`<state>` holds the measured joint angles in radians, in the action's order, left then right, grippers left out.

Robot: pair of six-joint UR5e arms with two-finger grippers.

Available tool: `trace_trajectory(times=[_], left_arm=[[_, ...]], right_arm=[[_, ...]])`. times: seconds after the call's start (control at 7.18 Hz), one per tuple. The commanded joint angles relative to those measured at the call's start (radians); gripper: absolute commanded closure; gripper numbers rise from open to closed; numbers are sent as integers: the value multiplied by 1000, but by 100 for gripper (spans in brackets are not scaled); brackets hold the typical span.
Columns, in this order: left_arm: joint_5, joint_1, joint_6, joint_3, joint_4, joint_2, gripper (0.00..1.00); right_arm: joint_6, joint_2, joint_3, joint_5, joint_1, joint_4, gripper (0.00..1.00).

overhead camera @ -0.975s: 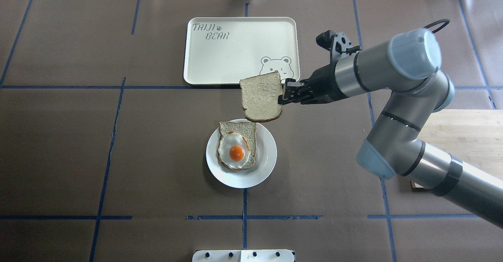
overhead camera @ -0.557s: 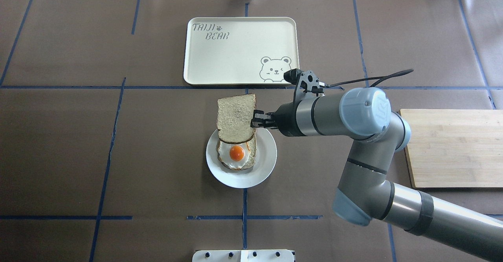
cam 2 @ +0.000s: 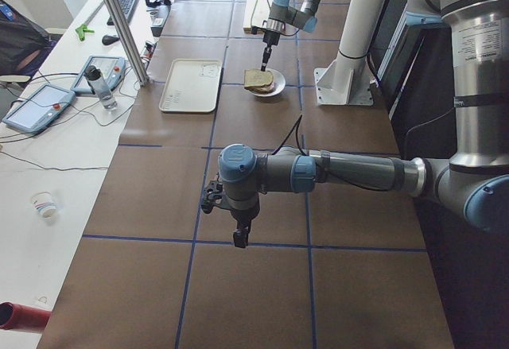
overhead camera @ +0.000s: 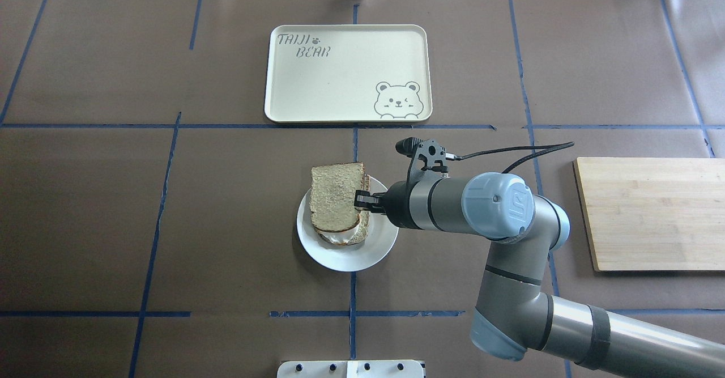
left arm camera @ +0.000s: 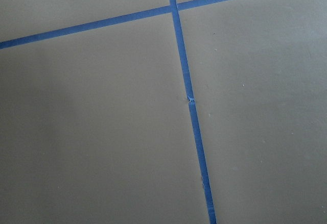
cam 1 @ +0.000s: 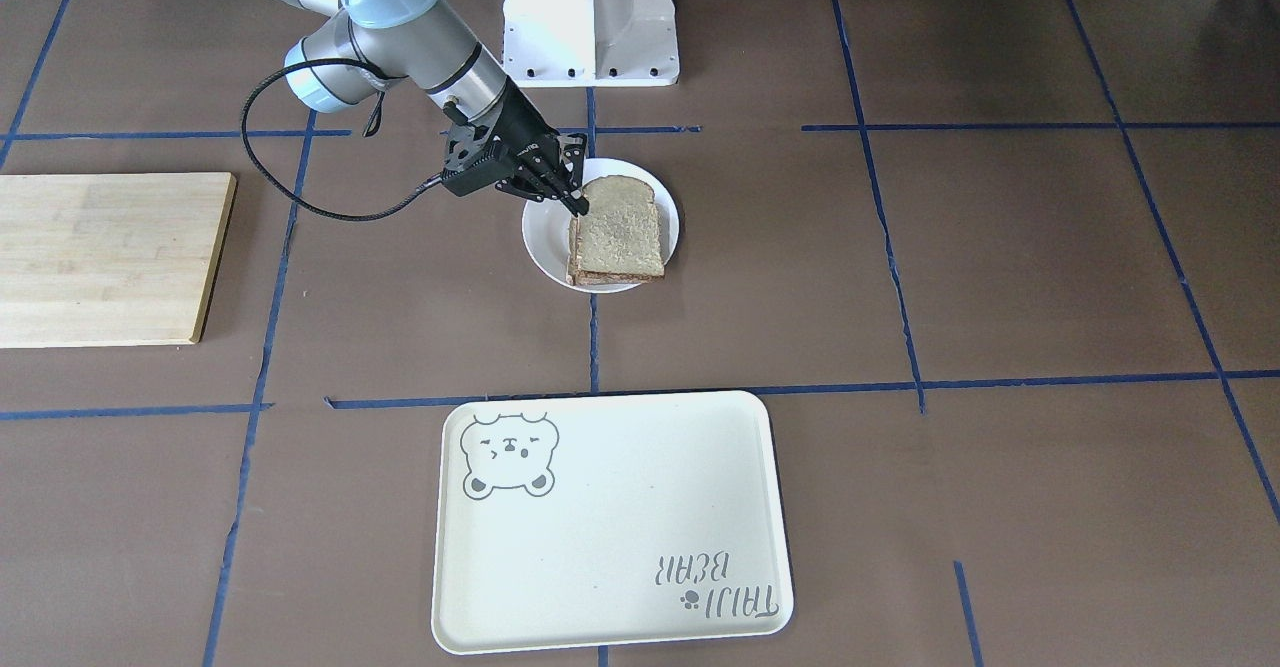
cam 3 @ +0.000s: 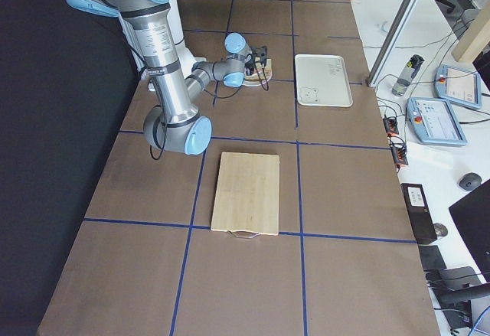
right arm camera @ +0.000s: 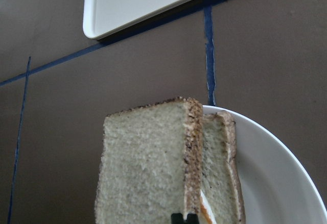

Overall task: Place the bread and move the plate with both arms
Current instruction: 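Lower the bread onto the egg toast and open the right gripper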

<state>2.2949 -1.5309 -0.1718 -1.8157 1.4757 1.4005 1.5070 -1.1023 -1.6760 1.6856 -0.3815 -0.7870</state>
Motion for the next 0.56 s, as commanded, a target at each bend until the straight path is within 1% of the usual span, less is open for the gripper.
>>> trace_trajectory(times=[0.0, 0.42], left_arm=[[0, 0, 0, 1, 0, 0, 0], [0, 2, 0, 1, -2, 0, 0]], right_arm=[[2, -7, 2, -9, 13, -1, 100], [4, -17, 2, -29, 24, 0, 100]])
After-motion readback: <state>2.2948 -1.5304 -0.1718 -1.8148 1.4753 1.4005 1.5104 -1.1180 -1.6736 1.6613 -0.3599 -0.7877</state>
